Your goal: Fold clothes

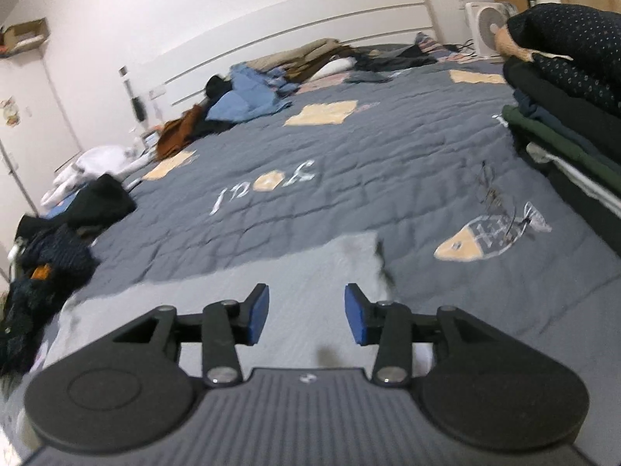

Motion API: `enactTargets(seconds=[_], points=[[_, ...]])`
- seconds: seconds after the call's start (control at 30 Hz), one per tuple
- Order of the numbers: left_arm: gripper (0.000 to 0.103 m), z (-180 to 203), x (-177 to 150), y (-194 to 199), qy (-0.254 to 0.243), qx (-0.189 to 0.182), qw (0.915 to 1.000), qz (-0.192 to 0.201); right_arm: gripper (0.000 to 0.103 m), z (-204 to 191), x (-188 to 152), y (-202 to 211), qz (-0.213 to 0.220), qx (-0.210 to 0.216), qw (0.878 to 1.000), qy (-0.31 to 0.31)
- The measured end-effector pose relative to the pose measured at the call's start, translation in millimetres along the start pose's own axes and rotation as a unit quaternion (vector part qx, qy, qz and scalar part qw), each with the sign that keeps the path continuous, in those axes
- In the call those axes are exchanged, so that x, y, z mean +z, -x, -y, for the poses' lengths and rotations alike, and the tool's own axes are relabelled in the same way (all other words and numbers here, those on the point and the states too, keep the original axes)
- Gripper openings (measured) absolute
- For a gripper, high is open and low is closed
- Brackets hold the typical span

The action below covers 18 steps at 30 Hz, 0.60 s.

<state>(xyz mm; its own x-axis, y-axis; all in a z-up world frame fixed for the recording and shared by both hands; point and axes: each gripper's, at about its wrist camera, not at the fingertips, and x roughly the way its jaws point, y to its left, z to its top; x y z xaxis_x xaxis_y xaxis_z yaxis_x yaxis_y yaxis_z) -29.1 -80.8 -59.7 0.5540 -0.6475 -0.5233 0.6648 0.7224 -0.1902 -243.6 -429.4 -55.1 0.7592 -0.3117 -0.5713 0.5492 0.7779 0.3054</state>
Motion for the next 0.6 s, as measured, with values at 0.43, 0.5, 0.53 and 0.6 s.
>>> enactTargets(seconds=[0.43, 0.5, 0.53, 0.6], points=[[0.062, 9.3, -38.0, 28.9, 0.015, 0.002, 0.9993, -0.035, 0.043, 0.5, -62.8, 20.8, -0.077, 0.012, 0.997, -0.019], [0.063, 8.3, -40.3, 33.6, 0.02, 0.005, 0.9992, -0.035, 0.043, 10.9, -73.5, 24.2, -0.094, 0.001, 0.995, -0.033], [0.063, 8.1, -41.0, 36.0, 0.023, 0.006, 0.9991, -0.035, 0.043, 16.8, -79.0, 25.7, -0.104, -0.006, 0.994, -0.04], [0.063, 7.8, -41.6, 40.3, 0.029, 0.005, 0.999, -0.034, 0.042, 32.1, -87.5, 32.3, -0.115, -0.021, 0.991, -0.06]])
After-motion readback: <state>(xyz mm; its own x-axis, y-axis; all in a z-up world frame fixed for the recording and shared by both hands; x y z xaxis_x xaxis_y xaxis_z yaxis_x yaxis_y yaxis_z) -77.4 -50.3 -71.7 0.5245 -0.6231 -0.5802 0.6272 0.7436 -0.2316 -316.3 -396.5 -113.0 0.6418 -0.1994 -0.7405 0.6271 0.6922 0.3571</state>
